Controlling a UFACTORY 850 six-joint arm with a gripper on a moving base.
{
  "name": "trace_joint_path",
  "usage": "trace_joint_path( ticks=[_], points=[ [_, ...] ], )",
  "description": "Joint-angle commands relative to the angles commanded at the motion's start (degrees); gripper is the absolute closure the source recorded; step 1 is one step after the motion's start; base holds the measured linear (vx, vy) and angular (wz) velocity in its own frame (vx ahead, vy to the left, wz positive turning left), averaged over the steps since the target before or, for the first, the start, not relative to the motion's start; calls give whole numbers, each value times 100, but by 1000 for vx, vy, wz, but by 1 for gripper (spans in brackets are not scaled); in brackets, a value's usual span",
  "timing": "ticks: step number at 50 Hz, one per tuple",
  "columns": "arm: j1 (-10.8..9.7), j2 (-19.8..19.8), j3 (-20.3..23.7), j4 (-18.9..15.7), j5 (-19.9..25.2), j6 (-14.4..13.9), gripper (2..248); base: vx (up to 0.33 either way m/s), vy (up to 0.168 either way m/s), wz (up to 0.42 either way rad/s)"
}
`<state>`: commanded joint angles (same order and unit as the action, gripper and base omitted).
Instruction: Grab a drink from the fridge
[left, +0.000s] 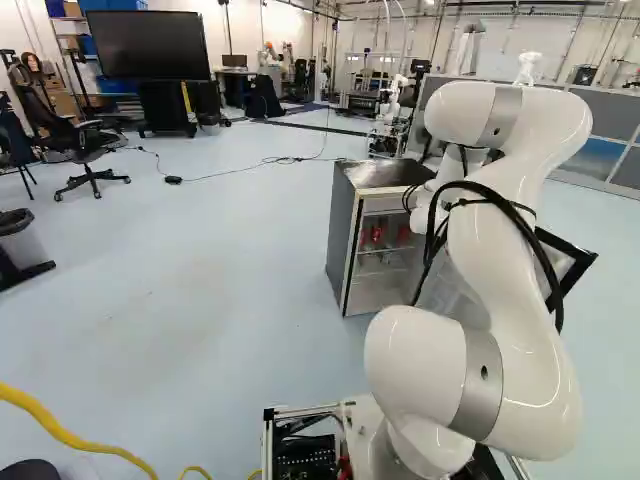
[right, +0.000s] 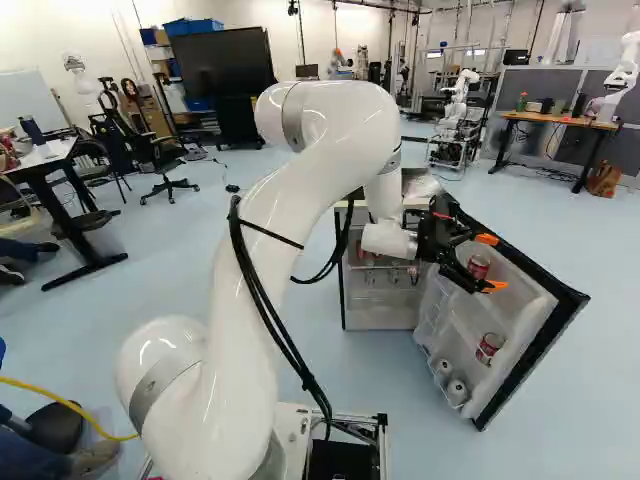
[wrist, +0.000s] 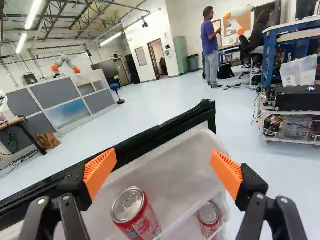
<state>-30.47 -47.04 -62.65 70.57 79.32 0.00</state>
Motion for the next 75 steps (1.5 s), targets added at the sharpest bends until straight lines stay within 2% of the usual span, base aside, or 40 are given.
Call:
trace_joint_path(
  ticks=[9,21,66,75],
  points=[
    [56,182,324,-131,0,0,3,0,0,0],
    [161,482,848,-622,38,0,3,0,0,0],
    [494,1662,2717,-3296,301,0,3,0,0,0],
    [519,1709,2898,-3839,354,0,3,0,0,0]
  ],
)
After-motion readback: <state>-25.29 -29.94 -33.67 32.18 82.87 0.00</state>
